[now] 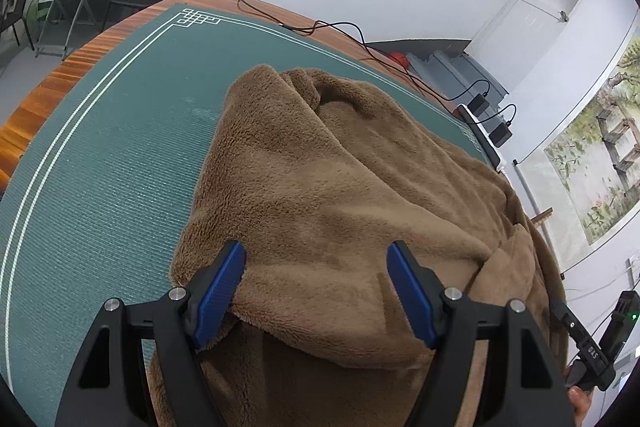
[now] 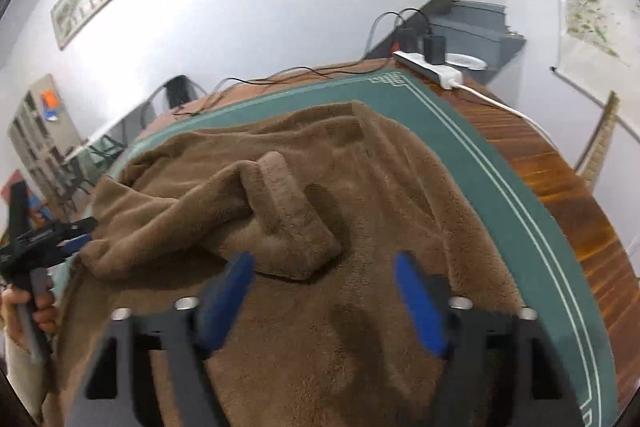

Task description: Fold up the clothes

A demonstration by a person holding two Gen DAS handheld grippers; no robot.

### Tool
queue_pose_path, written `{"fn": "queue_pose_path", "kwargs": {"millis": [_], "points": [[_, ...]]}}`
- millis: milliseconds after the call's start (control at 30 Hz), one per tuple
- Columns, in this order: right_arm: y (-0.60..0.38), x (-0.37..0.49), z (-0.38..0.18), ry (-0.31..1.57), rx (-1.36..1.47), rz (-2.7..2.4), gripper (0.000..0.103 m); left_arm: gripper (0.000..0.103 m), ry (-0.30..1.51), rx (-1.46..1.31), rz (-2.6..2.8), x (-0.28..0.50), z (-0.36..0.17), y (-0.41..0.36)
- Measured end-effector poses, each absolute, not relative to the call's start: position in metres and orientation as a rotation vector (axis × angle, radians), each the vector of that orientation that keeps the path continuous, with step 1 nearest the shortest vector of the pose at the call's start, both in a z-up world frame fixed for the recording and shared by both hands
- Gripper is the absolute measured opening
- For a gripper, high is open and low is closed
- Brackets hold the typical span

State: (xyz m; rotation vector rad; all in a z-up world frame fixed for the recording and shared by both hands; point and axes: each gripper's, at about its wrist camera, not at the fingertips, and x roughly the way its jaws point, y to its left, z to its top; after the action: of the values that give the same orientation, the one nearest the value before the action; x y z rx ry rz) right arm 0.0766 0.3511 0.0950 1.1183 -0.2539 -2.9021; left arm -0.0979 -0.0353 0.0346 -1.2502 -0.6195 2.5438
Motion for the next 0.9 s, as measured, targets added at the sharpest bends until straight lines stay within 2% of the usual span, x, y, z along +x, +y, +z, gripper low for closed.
{"fn": "queue_pose_path", "kwargs": {"millis": [200, 367, 500, 733, 900], "points": [[0.356, 0.055, 0.103, -0.298, 1.129, -2.779, 0.078, 0.078, -0.704, -1.285, 2.611, -0.1, 0.05, -0.06], [0.358, 0.013, 0.104, -0.427, 1.195, -2.635, 0.078, 0.078, -0.673, -1.349, 2.681, -0.104, 0.062, -0.078], [0.35, -0.023, 0.096, -0.421, 1.246, -2.58, 0.078, 0.078, -0.637, -1.371, 2.729, -0.117, 0.069, -0.081], [0.343, -0.062, 0.06, -0.578, 1.33, -2.322, 0.078, 0.078, -0.642, -1.489, 2.683, -0.156, 0.044, -0.064], [0.34, -0.018, 0.074, -0.469, 1.224, -2.126, 0.078, 0.078, -0.658, -1.511, 2.666, -0.163, 0.025, -0.061]]}}
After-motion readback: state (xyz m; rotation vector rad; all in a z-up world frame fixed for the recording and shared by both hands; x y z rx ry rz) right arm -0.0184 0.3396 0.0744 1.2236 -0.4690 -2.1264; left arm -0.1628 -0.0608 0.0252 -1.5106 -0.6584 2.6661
